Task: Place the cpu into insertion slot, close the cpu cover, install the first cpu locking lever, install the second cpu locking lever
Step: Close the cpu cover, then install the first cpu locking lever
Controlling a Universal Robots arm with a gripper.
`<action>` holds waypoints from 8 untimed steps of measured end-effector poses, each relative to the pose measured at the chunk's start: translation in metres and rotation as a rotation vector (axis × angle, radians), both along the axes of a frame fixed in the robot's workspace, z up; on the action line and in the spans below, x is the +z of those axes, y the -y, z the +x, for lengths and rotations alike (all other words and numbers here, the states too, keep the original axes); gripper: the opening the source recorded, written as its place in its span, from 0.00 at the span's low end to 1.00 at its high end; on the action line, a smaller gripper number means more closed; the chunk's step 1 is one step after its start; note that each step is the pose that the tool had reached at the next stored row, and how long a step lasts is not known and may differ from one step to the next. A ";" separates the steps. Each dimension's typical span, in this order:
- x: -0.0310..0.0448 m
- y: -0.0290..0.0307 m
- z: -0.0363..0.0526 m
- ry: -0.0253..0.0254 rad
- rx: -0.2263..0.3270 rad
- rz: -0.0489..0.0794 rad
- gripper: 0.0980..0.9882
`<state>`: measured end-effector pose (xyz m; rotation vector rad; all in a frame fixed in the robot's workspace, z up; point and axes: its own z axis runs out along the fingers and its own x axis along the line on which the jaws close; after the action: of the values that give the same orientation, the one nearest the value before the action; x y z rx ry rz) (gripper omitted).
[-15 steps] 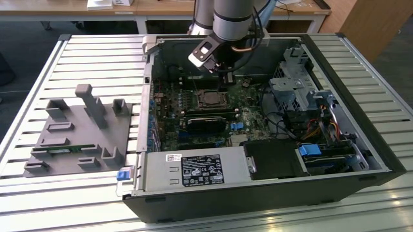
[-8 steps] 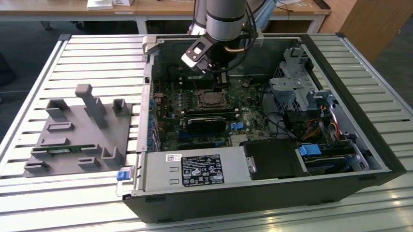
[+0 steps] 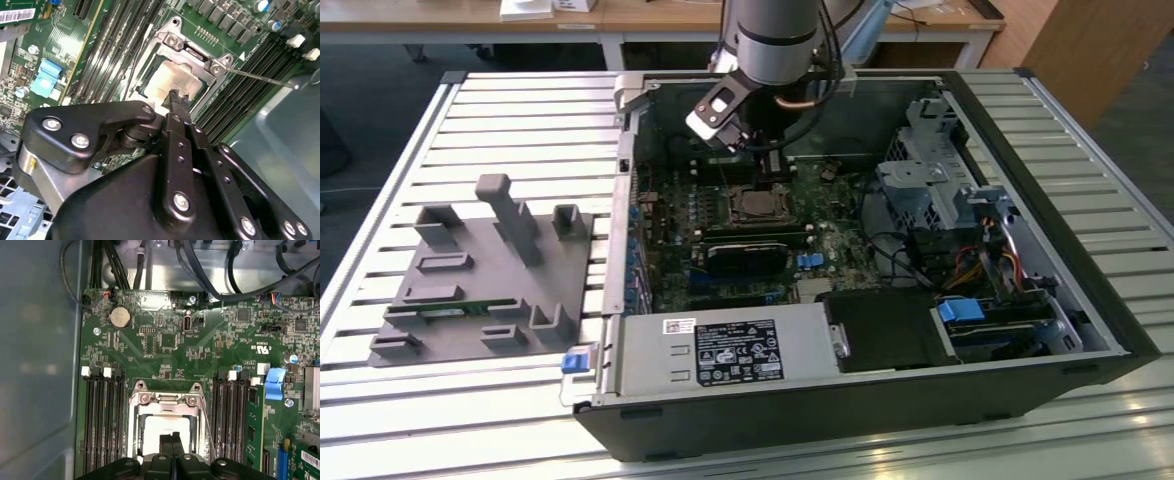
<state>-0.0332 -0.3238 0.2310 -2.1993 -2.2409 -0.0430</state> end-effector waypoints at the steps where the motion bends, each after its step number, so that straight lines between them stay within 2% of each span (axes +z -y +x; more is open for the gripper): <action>1: 0.0000 0.0000 -0.0003 0.0000 0.000 0.000 0.01; 8: 0.0001 0.0000 -0.0009 0.0001 0.000 0.000 0.01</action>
<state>-0.0341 -0.3238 0.2311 -2.1995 -2.2412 -0.0426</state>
